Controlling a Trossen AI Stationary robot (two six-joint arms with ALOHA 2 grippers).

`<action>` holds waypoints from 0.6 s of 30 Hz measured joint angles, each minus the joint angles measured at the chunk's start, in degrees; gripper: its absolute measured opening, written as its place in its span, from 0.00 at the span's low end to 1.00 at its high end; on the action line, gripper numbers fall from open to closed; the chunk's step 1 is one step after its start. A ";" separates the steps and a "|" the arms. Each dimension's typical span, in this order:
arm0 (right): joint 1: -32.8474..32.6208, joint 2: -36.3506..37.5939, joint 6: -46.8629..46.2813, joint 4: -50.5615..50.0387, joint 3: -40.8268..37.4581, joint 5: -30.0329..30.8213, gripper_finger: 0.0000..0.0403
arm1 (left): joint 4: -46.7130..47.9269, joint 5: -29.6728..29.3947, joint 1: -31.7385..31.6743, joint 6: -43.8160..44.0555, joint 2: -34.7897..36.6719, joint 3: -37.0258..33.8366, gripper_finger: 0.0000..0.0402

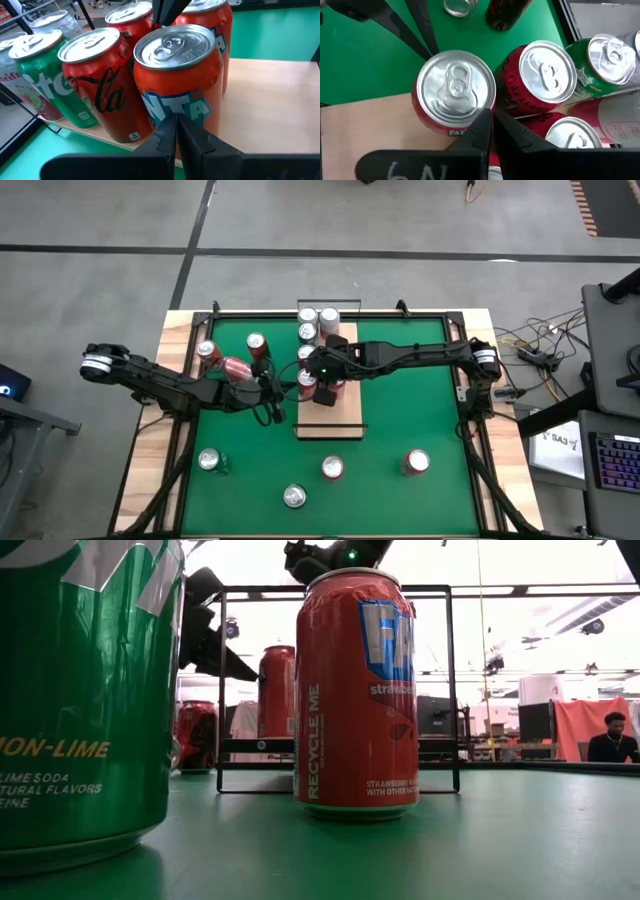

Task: Place canned beverage on shelf
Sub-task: Put the orange soda can on the shelf and aligned with the other orange soda can

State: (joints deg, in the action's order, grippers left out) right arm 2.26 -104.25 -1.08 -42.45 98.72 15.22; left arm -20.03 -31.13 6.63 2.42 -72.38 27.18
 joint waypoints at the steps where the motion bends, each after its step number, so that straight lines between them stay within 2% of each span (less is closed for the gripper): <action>1: -0.03 0.00 0.03 -0.23 0.44 0.08 0.03 | -0.20 -0.03 0.01 -0.14 0.16 0.00 0.00; 8: -0.20 0.00 0.91 -2.94 4.00 0.95 0.03 | -0.35 0.04 1.13 -3.99 3.88 0.00 0.00; 16: -0.68 0.00 1.07 -5.63 8.29 0.87 0.03 | -0.16 0.15 1.16 -21.44 15.54 0.00 0.00; 18: -0.87 0.00 1.05 -5.61 8.93 -0.77 0.03 | 0.21 0.76 0.64 -23.18 18.68 0.00 0.00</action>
State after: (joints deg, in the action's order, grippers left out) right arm 1.40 -104.25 -0.03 -48.06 107.65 14.45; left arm -19.82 -30.37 7.27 -20.76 -53.71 27.18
